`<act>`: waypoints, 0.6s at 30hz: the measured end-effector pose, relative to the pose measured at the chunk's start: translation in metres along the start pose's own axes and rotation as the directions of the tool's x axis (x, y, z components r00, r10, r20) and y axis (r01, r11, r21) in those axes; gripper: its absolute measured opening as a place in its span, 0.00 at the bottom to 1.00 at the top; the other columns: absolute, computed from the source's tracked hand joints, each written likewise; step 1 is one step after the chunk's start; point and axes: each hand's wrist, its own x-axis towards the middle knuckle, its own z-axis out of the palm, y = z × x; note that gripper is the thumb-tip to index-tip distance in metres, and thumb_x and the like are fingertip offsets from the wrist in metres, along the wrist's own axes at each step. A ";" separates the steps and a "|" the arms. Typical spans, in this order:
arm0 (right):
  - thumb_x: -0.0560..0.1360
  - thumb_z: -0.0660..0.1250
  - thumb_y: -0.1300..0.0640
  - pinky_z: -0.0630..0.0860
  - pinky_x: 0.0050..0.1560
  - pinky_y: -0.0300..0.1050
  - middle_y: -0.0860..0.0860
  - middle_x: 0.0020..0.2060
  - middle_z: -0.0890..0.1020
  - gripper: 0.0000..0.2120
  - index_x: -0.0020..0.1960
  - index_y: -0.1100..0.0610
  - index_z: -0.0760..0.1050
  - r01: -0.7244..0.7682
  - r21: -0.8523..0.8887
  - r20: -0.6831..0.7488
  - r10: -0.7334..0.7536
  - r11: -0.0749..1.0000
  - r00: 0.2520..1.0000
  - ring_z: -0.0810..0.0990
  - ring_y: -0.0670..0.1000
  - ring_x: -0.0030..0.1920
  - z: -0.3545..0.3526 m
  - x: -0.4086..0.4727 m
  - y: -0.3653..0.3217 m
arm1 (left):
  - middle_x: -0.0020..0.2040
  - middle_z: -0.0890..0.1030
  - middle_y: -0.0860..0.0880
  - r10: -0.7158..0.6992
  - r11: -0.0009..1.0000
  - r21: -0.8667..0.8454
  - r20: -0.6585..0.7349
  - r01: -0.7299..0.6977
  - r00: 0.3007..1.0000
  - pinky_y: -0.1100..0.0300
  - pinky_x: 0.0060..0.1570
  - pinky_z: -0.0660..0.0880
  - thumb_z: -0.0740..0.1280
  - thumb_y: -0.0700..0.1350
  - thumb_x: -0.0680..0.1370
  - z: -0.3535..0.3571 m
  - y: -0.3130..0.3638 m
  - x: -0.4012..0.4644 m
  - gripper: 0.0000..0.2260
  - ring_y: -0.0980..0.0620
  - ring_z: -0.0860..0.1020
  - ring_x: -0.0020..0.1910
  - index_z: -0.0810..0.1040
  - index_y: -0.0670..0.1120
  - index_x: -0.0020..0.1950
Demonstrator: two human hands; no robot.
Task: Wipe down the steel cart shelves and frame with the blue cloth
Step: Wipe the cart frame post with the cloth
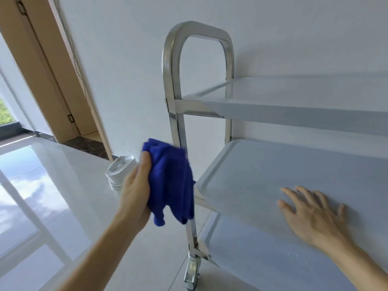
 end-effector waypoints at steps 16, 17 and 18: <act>0.77 0.40 0.31 0.55 0.73 0.67 0.38 0.78 0.53 0.26 0.75 0.32 0.48 0.022 0.005 -0.062 -0.022 1.000 0.998 0.52 0.51 0.78 0.004 0.001 -0.003 | 0.70 0.71 0.55 0.561 0.662 0.535 0.112 -0.525 0.820 0.58 0.50 0.78 0.64 0.57 0.77 0.087 0.005 0.069 0.34 0.63 0.76 0.52 0.49 0.58 0.79; 0.77 0.40 0.31 0.55 0.72 0.68 0.39 0.78 0.53 0.26 0.74 0.32 0.48 0.027 0.003 -0.067 -0.026 1.000 0.997 0.52 0.51 0.78 0.005 0.001 -0.003 | 0.65 0.76 0.55 0.580 0.649 0.566 0.064 -0.508 0.812 0.55 0.48 0.78 0.64 0.57 0.77 0.085 0.002 0.072 0.33 0.62 0.77 0.49 0.50 0.59 0.77; 0.77 0.40 0.31 0.55 0.72 0.68 0.39 0.77 0.53 0.26 0.74 0.32 0.48 0.030 0.001 -0.071 -0.030 1.000 0.997 0.52 0.52 0.78 0.006 0.002 -0.003 | 0.59 0.79 0.56 0.594 0.651 0.570 0.028 -0.501 0.804 0.54 0.46 0.78 0.64 0.57 0.76 0.083 0.000 0.076 0.32 0.60 0.78 0.48 0.52 0.60 0.76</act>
